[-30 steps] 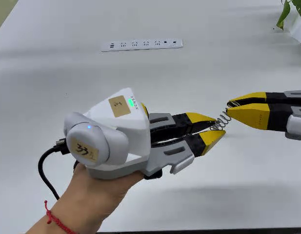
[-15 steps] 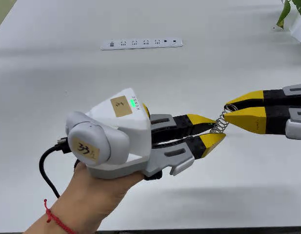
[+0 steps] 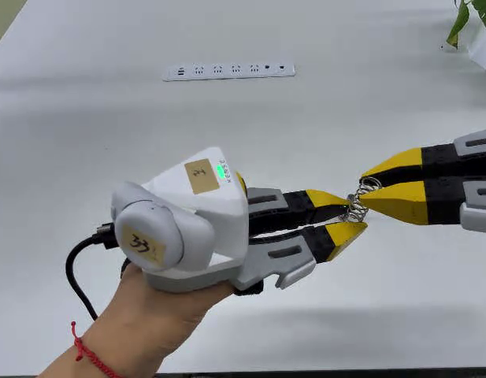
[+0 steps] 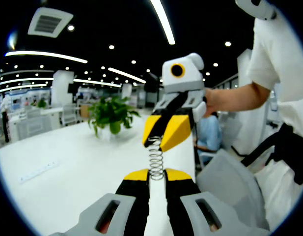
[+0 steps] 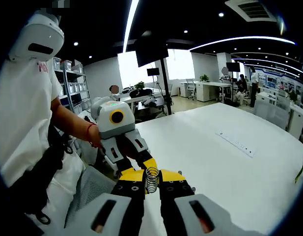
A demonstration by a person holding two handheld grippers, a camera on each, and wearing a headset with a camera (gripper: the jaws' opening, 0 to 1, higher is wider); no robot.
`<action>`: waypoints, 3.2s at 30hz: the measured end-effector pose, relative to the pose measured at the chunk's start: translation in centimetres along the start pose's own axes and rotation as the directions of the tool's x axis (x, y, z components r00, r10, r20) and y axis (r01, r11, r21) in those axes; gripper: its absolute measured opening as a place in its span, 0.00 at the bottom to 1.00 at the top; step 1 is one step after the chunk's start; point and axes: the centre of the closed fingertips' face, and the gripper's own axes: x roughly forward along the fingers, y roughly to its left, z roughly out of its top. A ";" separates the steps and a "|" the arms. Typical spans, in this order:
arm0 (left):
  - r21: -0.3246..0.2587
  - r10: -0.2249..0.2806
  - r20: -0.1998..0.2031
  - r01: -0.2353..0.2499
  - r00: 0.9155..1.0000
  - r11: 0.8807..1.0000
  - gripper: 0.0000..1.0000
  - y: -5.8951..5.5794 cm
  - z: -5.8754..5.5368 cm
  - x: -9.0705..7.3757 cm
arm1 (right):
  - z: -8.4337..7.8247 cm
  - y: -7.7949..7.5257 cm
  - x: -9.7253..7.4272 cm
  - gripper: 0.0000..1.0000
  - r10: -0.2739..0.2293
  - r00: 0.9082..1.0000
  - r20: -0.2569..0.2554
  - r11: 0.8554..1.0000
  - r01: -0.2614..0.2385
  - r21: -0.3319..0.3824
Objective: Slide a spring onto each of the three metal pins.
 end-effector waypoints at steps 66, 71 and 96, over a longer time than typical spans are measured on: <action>0.055 -0.040 -0.081 0.045 0.996 0.998 0.11 -0.6 -2.2 1.1 | -4.8 0.7 0.9 0.12 0.156 0.678 -0.719 0.834 -0.480 -0.272; 0.055 -0.041 -0.085 0.046 0.996 0.997 0.11 -0.6 -2.3 1.0 | -4.9 0.7 1.0 0.12 0.152 0.674 -0.723 0.832 -0.483 -0.275; 0.070 -0.039 -0.099 0.046 0.994 0.996 0.11 -0.6 -2.5 1.0 | -5.0 0.6 1.0 0.12 0.142 0.670 -0.729 0.831 -0.480 -0.280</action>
